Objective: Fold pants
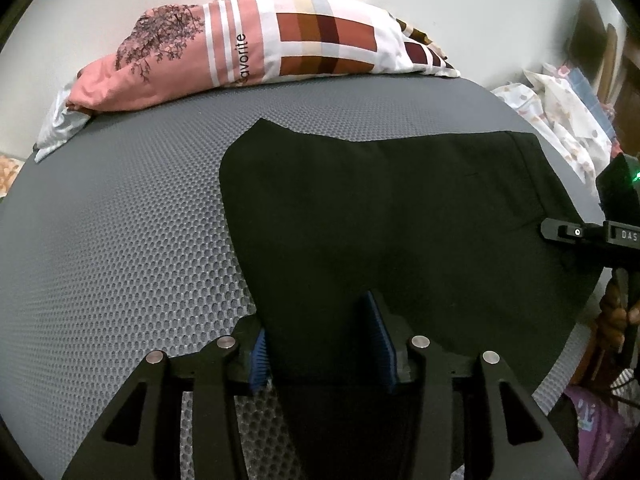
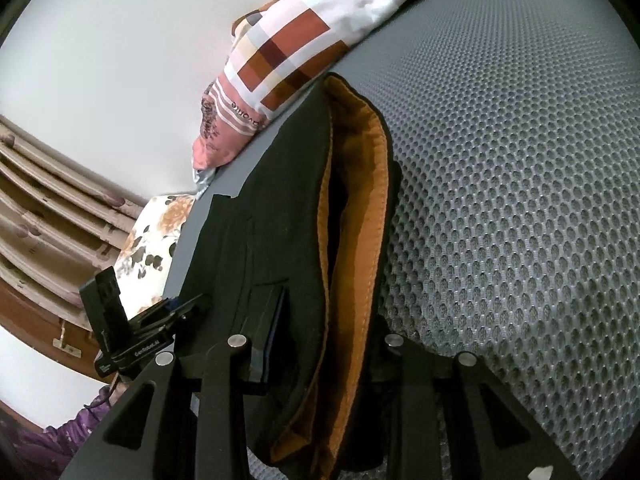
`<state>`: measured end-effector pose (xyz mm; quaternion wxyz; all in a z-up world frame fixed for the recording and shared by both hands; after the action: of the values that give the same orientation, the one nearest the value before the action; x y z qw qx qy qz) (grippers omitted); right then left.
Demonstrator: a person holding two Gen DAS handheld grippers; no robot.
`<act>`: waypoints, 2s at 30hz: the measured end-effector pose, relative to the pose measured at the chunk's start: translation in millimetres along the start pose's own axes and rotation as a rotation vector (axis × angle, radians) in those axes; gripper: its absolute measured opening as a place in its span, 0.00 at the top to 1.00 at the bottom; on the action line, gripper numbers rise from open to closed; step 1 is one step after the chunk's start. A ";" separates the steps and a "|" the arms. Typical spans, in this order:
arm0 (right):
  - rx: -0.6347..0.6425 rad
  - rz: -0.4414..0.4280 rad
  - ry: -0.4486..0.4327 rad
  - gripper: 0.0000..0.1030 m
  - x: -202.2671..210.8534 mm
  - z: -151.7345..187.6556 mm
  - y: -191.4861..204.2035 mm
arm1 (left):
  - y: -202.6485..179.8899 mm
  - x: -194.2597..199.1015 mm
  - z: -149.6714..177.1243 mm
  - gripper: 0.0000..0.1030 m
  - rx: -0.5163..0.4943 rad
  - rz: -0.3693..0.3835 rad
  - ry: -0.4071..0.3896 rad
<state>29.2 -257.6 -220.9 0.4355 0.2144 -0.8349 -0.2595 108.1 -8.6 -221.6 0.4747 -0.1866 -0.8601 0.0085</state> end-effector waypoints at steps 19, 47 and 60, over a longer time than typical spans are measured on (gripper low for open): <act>-0.022 0.017 -0.016 0.75 1.1 5.3 3.4 | 1.6 1.8 -3.5 0.42 0.007 -0.038 -0.012; -0.029 0.019 -0.013 0.75 0.0 0.8 1.9 | 2.3 1.4 -2.3 0.32 -0.002 -0.083 -0.032; -0.043 0.032 -0.030 0.75 -0.1 10.0 5.6 | 3.1 0.5 -2.2 0.29 -0.004 -0.092 -0.036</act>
<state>20.1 -250.7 -222.3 0.4314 0.1876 -0.8390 -0.2734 110.6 -5.8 -220.6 0.4585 -0.1475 -0.8763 -0.0118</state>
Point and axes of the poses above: each gripper's, at about its wrist camera, not at the fingertips, and x roughly against the way its jaws point, y to its left, z to its underside, the point moved 4 cm from there along -x, roughly the way its jaws point, and after that the axes turned 10 degrees about x, right-handed, at the moved point
